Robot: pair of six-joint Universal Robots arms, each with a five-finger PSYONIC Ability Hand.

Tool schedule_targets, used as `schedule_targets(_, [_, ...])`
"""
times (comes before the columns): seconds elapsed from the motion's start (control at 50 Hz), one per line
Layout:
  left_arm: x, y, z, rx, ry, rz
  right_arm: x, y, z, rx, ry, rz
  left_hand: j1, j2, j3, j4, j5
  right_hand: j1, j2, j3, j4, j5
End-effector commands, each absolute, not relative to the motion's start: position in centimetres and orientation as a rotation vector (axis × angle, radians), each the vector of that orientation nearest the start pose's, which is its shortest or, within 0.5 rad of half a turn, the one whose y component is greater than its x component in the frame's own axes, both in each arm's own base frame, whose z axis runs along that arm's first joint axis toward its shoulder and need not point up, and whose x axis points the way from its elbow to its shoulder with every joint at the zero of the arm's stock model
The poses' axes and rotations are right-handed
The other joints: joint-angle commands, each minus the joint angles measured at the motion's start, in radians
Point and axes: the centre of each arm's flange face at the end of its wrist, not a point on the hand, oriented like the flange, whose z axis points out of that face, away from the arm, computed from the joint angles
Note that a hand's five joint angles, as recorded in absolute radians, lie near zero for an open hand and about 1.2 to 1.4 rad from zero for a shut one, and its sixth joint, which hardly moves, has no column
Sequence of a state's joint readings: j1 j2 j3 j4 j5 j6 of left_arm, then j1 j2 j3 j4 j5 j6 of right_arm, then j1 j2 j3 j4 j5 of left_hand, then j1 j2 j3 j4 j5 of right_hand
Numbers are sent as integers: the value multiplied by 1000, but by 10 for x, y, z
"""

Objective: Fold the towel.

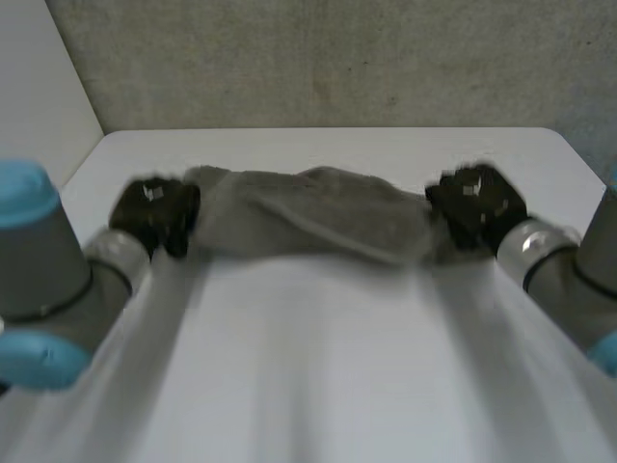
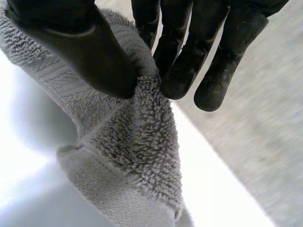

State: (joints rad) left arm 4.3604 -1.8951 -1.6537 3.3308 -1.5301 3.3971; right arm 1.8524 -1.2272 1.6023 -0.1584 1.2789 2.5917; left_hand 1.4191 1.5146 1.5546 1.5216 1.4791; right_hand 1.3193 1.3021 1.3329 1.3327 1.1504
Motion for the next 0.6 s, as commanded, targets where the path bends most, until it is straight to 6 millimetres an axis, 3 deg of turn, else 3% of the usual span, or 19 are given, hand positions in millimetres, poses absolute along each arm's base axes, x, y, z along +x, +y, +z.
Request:
schedule_targets(0.02, [-234,-239,155,971,2391,-1853,228,-272,161,-1217,2197,-1773,-23,-118,-158,-125,-257,77,94,63,64,71])
schedule_targets(0.12, [-235,-241,155,977,2335,-1896,225,-272,157,-1207,2219,-1764,-23,-118,-158,-125,-257,77,94,63,64,71])
schedule_targets(0.3, [-236,-255,155,932,2241,-2005,204,-289,158,-1076,2268,-1829,-23,-118,-158,-125,-257,77,94,63,64,71])
schedule_targets(0.5, [-242,-270,135,921,2176,-2080,196,-295,156,-1019,2291,-1837,-34,-130,-170,-137,-269,77,94,63,64,71])
schedule_targets(0.54, [-243,-271,129,929,2187,-2066,196,-296,156,-1020,2288,-1838,-218,-314,-354,-321,-453,77,94,63,64,71])
schedule_targets(0.6, [-243,-273,125,939,2193,-2046,196,-296,156,-1018,2288,-1845,-295,-391,-431,-398,-530,77,94,63,64,71])
